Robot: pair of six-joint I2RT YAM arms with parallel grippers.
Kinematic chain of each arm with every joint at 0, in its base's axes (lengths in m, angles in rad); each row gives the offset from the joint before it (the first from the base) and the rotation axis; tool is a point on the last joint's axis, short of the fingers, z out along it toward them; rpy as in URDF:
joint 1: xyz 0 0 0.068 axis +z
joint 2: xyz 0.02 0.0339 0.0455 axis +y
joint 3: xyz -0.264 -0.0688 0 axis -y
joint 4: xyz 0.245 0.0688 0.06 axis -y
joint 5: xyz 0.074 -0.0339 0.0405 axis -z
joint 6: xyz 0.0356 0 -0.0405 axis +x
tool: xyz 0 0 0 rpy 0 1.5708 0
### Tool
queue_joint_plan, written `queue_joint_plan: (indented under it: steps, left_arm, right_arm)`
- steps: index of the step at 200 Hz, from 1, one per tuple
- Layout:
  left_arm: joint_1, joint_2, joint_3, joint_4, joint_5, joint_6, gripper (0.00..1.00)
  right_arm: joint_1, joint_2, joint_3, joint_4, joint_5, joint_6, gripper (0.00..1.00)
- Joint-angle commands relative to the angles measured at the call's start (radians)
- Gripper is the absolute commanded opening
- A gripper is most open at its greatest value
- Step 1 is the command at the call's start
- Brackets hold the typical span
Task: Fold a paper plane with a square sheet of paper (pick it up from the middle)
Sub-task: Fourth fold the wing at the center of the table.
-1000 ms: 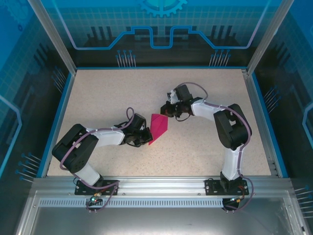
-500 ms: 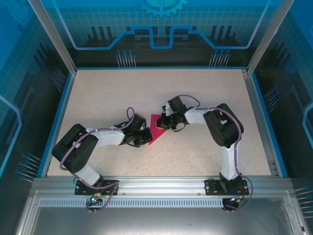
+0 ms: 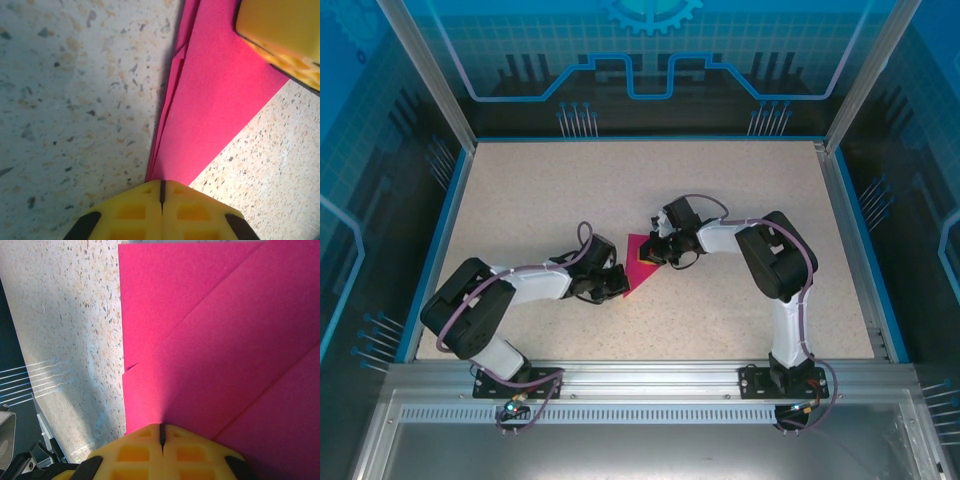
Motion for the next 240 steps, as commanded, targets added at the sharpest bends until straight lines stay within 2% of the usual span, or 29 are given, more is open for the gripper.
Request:
queue_joint_plan:
  steps: [1,110,154,171,195,240]
  left_arm:
    - [-0.004,0.000,-0.055,-0.214,0.054,0.037,0.06]
    - [-0.003,-0.096,-0.023,-0.275,0.042,0.060,0.07]
    - [0.017,-0.143,0.065,-0.299,-0.013,0.072,0.17]
    - [0.041,-0.118,0.116,-0.305,-0.018,0.095,0.23]
    - [0.064,-0.047,0.218,-0.336,-0.032,0.143,0.24]
    - [0.074,0.103,0.365,-0.393,-0.074,0.195,0.30]
  right_arm:
    - [-0.004,0.035,-0.005,-0.056,0.051,-0.018,0.01]
    - [0.004,-0.024,0.073,-0.132,0.018,-0.074,0.03]
    - [-0.012,-0.174,0.032,-0.203,0.109,-0.101,0.09]
    - [-0.045,-0.226,-0.025,-0.221,0.142,-0.090,0.16]
    - [-0.089,-0.279,-0.118,-0.207,0.154,-0.064,0.24]
    - [-0.086,-0.282,-0.172,-0.172,0.127,-0.030,0.26]
